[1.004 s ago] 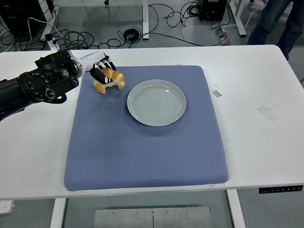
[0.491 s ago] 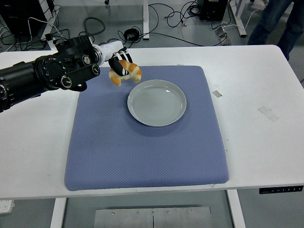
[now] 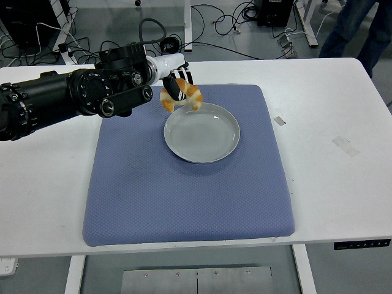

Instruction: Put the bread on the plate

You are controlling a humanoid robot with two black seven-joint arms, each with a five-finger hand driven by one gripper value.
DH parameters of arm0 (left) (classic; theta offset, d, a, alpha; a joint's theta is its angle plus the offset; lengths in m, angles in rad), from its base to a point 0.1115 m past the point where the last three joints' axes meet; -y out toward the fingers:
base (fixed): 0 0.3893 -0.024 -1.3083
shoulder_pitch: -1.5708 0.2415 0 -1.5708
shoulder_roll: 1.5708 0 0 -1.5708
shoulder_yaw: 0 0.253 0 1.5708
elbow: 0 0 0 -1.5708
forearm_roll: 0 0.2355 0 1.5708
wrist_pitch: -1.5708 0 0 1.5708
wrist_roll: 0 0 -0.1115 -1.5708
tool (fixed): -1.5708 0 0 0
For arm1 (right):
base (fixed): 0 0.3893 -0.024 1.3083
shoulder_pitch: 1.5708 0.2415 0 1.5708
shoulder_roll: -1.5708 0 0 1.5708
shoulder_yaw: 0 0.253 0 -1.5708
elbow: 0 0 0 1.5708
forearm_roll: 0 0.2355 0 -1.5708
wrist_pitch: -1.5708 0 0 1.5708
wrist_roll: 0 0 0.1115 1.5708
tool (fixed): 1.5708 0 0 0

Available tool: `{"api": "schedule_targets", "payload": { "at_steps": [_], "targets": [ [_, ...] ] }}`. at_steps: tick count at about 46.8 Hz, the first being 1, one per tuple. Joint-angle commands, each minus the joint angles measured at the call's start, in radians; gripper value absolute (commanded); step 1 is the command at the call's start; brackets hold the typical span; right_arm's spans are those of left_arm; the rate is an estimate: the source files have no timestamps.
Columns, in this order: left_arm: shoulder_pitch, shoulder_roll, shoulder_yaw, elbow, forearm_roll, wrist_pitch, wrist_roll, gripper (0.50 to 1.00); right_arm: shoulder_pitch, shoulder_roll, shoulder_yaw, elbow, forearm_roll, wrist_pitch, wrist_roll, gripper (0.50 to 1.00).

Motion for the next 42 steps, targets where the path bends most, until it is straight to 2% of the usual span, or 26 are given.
{"api": "schedule_targets", "payload": {
  "at_steps": [1, 14, 42],
  "targets": [
    [0.0, 0.0, 0.002, -0.016, 0.0, 0.004, -0.001, 0.5, 0.0, 0.0, 0.0, 0.0, 0.0, 0.0, 0.0, 1.0],
    [-0.007, 0.0, -0.006, -0.083, 0.005, 0.012, -0.006, 0.5, 0.0, 0.0, 0.0, 0.0, 0.0, 0.0, 0.0, 1.0],
    [-0.01, 0.0, -0.006, -0.083, 0.008, 0.009, -0.014, 0.5, 0.0, 0.0, 0.0, 0.0, 0.0, 0.0, 0.0, 1.0]
  ]
}}
